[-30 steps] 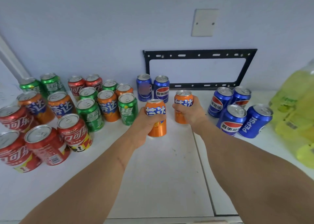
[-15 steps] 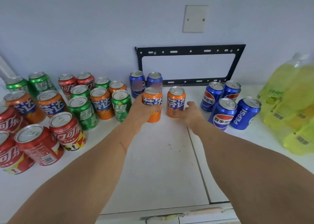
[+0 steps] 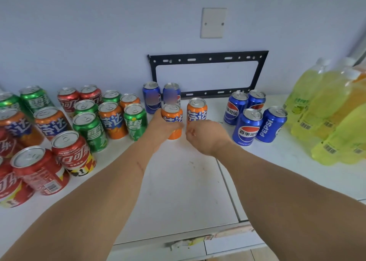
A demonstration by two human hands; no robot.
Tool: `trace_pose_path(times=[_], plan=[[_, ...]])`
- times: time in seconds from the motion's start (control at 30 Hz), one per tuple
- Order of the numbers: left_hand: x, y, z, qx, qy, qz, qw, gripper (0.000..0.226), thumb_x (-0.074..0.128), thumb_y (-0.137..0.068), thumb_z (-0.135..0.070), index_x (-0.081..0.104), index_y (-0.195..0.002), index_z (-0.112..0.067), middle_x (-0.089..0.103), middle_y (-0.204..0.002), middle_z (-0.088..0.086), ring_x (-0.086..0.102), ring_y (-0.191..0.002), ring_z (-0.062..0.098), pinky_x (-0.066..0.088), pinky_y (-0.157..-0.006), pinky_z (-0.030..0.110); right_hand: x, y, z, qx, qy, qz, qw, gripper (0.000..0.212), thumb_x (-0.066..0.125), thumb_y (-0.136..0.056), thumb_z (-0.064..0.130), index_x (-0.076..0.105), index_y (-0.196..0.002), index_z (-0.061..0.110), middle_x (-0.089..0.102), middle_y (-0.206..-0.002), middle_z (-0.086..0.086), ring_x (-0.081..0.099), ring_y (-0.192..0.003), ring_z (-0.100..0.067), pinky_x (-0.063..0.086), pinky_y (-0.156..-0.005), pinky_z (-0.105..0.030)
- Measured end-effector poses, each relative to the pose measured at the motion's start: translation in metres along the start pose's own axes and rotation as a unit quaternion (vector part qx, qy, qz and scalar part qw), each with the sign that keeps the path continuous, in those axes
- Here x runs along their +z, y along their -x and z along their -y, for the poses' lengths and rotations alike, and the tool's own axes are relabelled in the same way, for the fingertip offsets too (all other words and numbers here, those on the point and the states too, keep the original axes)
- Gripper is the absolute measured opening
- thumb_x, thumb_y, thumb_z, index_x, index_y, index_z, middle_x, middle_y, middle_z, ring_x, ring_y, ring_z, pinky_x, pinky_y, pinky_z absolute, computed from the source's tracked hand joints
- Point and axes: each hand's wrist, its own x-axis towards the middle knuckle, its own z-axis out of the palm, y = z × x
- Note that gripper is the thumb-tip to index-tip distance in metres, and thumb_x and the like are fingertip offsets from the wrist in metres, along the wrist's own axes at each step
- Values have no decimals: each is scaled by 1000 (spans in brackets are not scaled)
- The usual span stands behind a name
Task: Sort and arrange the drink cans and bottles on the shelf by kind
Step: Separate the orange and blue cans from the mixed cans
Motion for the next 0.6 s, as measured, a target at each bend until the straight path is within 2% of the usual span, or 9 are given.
trace_pose_path(times=[0.07,0.17,0.27,0.33,0.4,0.5,0.53,0.6], plan=[[-6,1,-7,16,-4,-8,1000,64,83,-76,-21,48,-130,-19,61,-119,-3,60,-105,17,48,-87,33,-13,-4,6,-2,-12,-42,999,23,41,-97,36,57,-88,22,57,-78,2,59,-77,-22,40,-61,-30],[-19,-5,-23,49,-45,-43,997,52,77,-80,-35,56,-126,-20,68,-113,0,67,-98,17,56,-88,37,-33,-15,10,6,-38,-89,995,23,42,-98,35,60,-94,22,58,-82,3,57,-78,-20,46,-65,-31],[-30,-11,-46,113,-182,-85,973,31,62,-91,-31,61,-116,-13,67,-104,4,62,-91,21,47,-76,32,-45,-35,10,22,-60,-130,989,23,42,-98,37,60,-101,22,62,-89,3,58,-79,-17,50,-69,-32],[-37,-18,-61,171,-264,-115,942,23,58,-93,-27,62,-107,-9,60,-98,5,54,-86,22,40,-74,31,-48,-56,8,32,-68,-133,988,25,43,-97,38,61,-105,22,65,-93,2,59,-80,-18,51,-68,-32],[-44,-30,-70,182,-307,-119,927,18,59,-93,-24,62,-102,-10,55,-102,8,52,-89,23,39,-76,31,-48,-81,5,36,-96,-119,988,29,46,-96,40,60,-114,22,66,-101,1,61,-87,-19,54,-73,-35],[-57,-57,-73,170,-360,-106,911,20,61,-89,-24,64,-99,-7,61,-106,12,60,-101,32,44,-75,35,-43,-119,1,36,-157,-80,984,43,54,-93,45,53,-129,22,62,-121,-1,60,-104,-21,53,-86,-38],[-62,-65,-73,164,-386,-105,902,22,63,-88,-26,65,-104,-10,62,-112,13,59,-107,33,46,-79,37,-41,-131,-1,38,-175,-55,982,51,57,-91,46,49,-135,21,59,-128,-4,59,-110,-23,51,-90,-38],[-70,-83,-73,131,-430,-89,889,51,66,-87,-30,54,-135,-14,51,-141,11,46,-130,32,43,-102,43,-37,-150,-2,49,-198,8,979,70,65,-87,49,38,-144,18,49,-140,-9,54,-119,-27,48,-95,-39]])
